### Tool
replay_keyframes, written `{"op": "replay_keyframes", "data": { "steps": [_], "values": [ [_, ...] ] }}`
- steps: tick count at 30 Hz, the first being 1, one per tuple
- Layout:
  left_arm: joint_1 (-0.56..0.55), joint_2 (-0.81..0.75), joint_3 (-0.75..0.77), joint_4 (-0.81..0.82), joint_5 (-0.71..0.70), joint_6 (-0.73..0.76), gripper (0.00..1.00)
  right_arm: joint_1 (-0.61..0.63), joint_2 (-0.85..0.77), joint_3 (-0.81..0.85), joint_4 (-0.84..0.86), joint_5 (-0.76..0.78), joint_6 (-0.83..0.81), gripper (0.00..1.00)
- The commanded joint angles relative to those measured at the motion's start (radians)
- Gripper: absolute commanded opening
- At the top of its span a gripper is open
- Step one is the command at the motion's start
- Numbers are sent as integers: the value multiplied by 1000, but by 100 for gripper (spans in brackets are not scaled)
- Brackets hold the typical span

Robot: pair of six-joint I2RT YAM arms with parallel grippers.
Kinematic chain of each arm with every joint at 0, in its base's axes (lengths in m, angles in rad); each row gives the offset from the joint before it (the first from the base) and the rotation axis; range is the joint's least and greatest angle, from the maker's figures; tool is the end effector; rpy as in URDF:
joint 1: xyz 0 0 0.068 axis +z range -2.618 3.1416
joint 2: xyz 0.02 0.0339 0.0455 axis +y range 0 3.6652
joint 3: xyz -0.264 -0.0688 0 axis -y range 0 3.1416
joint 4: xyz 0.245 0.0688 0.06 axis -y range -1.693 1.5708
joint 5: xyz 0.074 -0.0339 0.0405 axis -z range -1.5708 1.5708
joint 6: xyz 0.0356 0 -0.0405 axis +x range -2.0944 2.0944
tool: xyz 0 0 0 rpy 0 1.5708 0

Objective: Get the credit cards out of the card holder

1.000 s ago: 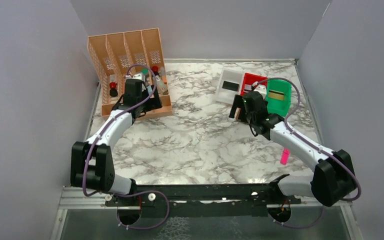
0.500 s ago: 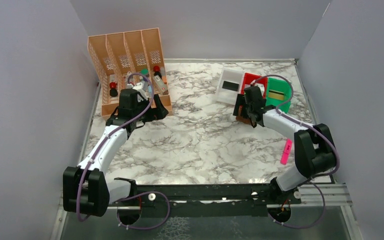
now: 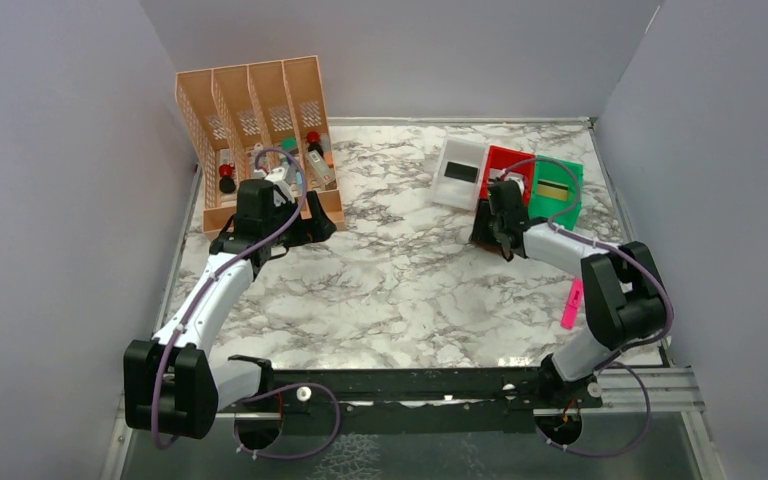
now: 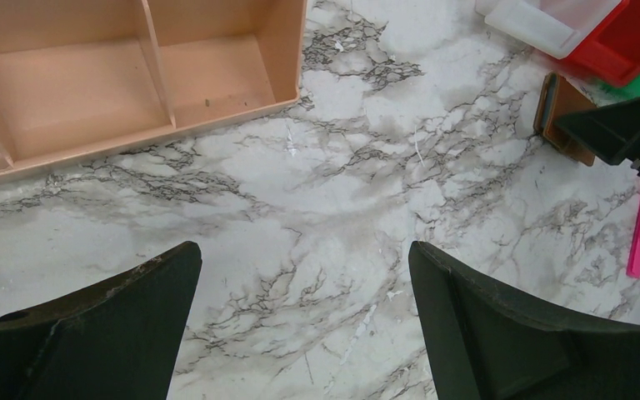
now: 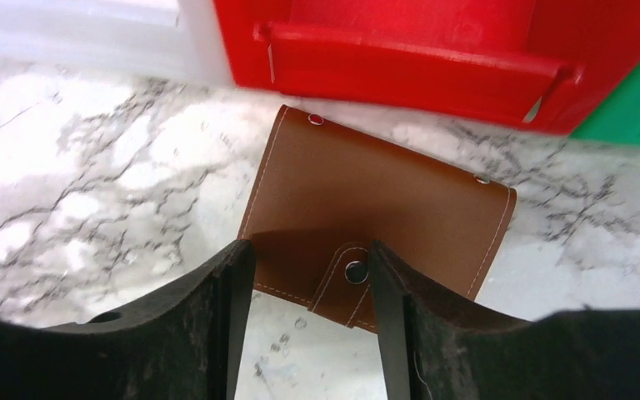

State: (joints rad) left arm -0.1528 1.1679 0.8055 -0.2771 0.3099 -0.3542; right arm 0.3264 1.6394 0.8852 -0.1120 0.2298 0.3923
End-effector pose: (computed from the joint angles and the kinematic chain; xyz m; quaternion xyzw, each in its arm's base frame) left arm 0.2488 -0.0493 0.2612 -0.0198 0.8853 -0.2447 0.3949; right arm 0.3134 0.0975 0.1701 0.0703 0.9306 0.0198 0.3587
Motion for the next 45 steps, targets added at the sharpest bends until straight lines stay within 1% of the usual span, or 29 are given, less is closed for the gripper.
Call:
{"op": "replay_keyframes", "data": {
  "steps": [1,4,8,12,14,15,16,18,20,22,24,25,27,30,31,34,37,41,45],
  "values": [
    [-2,-7,1,1,-1,10,99,2,-49,-130,-7,-243,13,55],
    [-2,-7,0,1,-1,11,99,19,-110,-191,10,-352,19,53],
    [-2,-6,-3,2,9,11,99,86,-217,-247,-6,-470,17,52],
    [-2,3,-7,31,52,4,99,171,-296,-293,41,-666,2,52],
    [-2,15,-9,51,93,1,99,191,-326,-291,48,-757,-7,55],
    [-3,21,-9,56,108,2,99,192,-352,-287,39,-760,-9,57],
    [-3,25,-10,62,118,0,99,192,-384,-279,20,-719,-12,59],
    [-7,24,-16,71,131,-4,99,192,-443,-257,-25,-579,-37,63],
    [-16,21,-22,82,147,-5,99,192,-471,-235,-66,-394,-38,67],
    [-30,20,-25,90,161,-5,99,191,-452,-210,-109,-236,-34,70],
    [-49,19,-29,98,166,-4,99,191,-384,-179,-147,-187,-37,70],
    [-63,21,-30,99,165,-3,99,191,-349,-166,-162,-199,-29,70],
    [-106,25,-32,103,161,1,99,191,-285,-153,-159,-277,-8,65],
    [-171,36,-36,105,130,-2,99,191,-225,-177,-97,-393,29,57],
    [-192,40,-38,105,121,-8,99,191,-216,-187,-79,-421,43,56],
    [-260,46,-56,119,95,-28,97,192,-215,-238,-20,-507,84,53],
    [-309,56,-83,146,75,-50,96,192,-232,-302,43,-582,126,48],
    [-370,87,-99,173,44,-78,93,192,-255,-386,129,-657,194,44],
    [-435,125,-105,185,-3,-99,91,197,-253,-430,196,-704,216,42]
  ]
}}
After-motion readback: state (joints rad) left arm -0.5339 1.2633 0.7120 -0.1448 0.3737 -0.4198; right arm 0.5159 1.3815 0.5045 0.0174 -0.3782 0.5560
